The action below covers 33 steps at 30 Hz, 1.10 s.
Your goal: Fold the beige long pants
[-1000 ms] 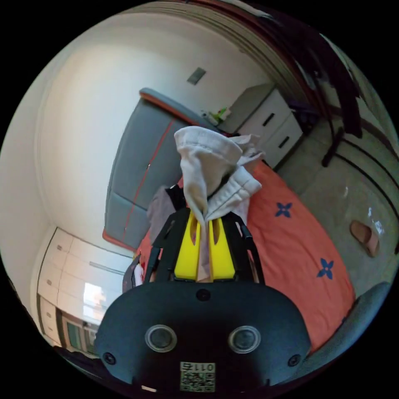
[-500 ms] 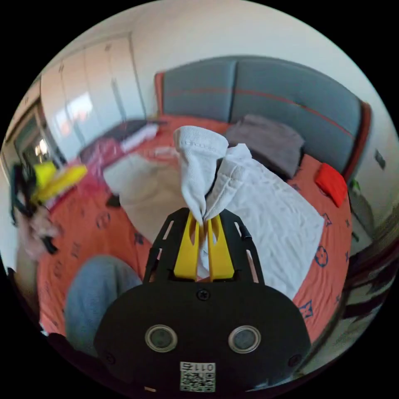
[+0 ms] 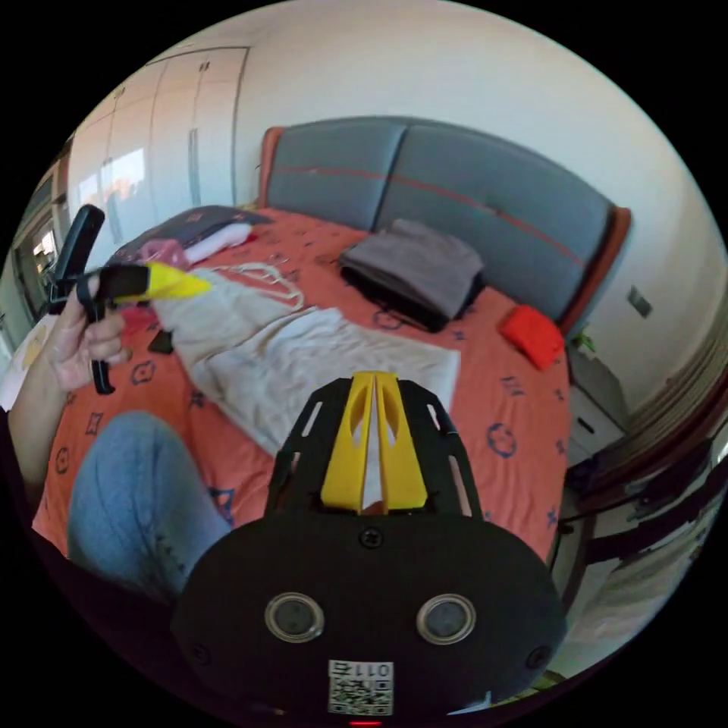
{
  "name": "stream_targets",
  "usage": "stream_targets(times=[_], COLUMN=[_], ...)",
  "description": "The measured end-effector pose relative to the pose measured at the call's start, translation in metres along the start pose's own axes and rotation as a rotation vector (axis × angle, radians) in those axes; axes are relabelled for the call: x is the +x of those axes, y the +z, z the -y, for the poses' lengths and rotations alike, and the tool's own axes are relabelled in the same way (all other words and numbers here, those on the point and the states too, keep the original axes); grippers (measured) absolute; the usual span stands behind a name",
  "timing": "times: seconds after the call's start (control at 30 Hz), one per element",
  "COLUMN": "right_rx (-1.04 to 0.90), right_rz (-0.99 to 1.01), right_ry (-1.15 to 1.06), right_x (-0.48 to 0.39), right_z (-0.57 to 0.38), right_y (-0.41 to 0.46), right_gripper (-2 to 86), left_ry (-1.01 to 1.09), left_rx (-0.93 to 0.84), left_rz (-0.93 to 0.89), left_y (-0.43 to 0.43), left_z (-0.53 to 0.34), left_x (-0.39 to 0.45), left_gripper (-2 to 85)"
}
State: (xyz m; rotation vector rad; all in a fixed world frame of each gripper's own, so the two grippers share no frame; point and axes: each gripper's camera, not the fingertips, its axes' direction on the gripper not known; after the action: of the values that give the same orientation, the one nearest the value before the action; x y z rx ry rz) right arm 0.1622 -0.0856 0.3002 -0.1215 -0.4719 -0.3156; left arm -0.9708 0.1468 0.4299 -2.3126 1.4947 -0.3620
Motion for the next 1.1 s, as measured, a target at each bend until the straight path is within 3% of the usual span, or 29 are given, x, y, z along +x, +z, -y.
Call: stream_targets(times=[0.1, 0.17, 0.23, 0.4, 0.5, 0.63, 0.77, 0.9, 1.1], right_rx=[-0.027, -0.136, -0.235, -0.546, -0.509, -0.230, -0.054, -0.216, -0.453], right_rz=[0.047, 0.129, 0.053, 0.203, 0.265, 0.300, 0.496, 0.654, 0.456], right_ry=[0.054, 0.085, 0.106, 0.195, 0.225, 0.214, 0.191, 0.093, 0.064], right_x=[0.038, 0.060, 0.071, 0.093, 0.105, 0.116, 0.090, 0.035, -0.033], right_z=[0.041, 0.073, 0.088, 0.091, 0.104, 0.115, 0.138, 0.196, 0.268], right_y=[0.015, 0.051, 0.088, 0.189, 0.182, 0.111, 0.076, 0.115, 0.200], right_gripper=[1.4, 0.7, 0.5, 0.2, 0.4, 1.2, 4.8, 10.0, 11.0], left_ry=[0.070, 0.089, 0.084, -0.127, -0.179, -0.209, -0.090, 0.049, 0.229], left_rx=[-0.294, -0.570, -0.633, -0.543, -0.522, -0.222, -0.018, -0.132, -0.483], left_rz=[-0.030, 0.120, 0.173, 0.113, 0.032, -0.204, -0.044, 0.107, 0.367], left_y=[0.064, 0.093, 0.084, 0.035, 0.017, -0.054, -0.098, -0.073, -0.006], left_z=[0.019, 0.009, 0.000, -0.012, -0.013, -0.015, -0.016, -0.001, 0.009], left_x=[0.005, -0.006, -0.016, -0.051, -0.058, -0.049, -0.019, 0.000, 0.009], left_gripper=[19.3, 18.3, 16.4, 12.3, 11.6, 9.8, 9.2, 10.2, 9.6])
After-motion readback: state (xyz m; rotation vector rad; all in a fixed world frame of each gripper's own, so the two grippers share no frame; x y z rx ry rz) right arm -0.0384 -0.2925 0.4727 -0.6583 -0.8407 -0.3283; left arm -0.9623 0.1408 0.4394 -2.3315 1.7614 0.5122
